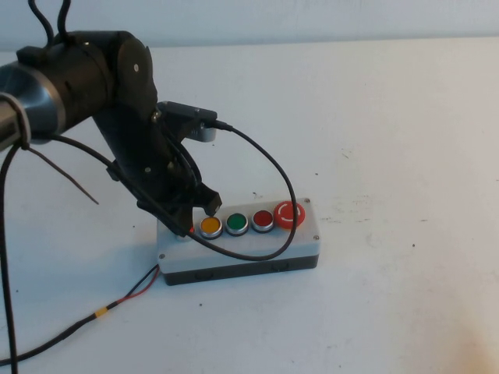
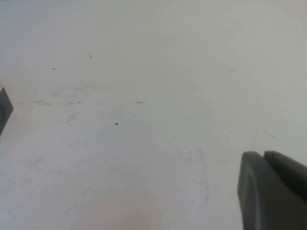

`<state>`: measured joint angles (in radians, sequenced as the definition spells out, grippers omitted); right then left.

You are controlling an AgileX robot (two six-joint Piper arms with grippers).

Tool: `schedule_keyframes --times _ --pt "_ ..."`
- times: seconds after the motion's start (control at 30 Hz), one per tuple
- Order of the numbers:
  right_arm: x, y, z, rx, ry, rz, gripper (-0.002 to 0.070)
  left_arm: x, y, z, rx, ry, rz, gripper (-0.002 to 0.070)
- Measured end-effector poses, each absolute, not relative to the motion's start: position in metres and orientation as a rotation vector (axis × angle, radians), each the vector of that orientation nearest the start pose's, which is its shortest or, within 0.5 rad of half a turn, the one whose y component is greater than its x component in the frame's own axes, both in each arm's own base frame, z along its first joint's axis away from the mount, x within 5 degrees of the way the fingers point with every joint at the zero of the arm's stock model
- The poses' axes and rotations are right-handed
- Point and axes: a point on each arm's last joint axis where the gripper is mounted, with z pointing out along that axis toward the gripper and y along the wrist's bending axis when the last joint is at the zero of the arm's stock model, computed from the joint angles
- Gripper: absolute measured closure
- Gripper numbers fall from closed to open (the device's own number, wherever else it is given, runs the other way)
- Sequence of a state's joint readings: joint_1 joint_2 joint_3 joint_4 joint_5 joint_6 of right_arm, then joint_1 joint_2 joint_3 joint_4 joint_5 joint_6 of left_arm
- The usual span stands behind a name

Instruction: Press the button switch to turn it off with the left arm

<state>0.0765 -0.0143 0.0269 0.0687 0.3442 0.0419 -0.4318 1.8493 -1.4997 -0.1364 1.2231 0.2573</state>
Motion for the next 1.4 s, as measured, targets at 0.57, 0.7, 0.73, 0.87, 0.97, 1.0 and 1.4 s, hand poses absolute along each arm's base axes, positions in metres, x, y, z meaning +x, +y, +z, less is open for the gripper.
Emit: schedule_keyframes --times 0.57,0.7,0.73,0.87,0.97,1.0,1.4 --pt "0.053 0.006 0.174 0.011 1.842 0.150 0.0692 0.307 -0.151 0.296 0.963 2.760 -0.169 0.0678" --pt "0.053 0.006 0.174 0.011 1.842 0.150 0.0692 0.269 -0.134 0.336 0.882 2.543 -0.192 0.0678" --pt "0.053 0.006 0.174 0.011 1.842 0.150 0.0692 0.257 -0.128 0.343 0.861 2.487 -0.195 0.0678" --pt "0.053 0.006 0.174 0.011 1.842 0.150 0.0692 0.216 -0.108 0.349 0.792 2.322 -0.205 0.0678" --pt "0.053 0.006 0.174 0.011 1.842 0.150 0.0693 0.188 -0.095 0.345 0.743 2.230 -0.219 0.0678" --pt "0.053 0.006 0.174 0.011 1.842 0.150 0.0692 0.180 -0.091 0.341 0.725 2.207 -0.230 0.0678" --pt "0.053 0.006 0.174 0.011 1.842 0.150 0.0693 0.137 -0.072 0.308 0.647 2.101 -0.268 0.0678"
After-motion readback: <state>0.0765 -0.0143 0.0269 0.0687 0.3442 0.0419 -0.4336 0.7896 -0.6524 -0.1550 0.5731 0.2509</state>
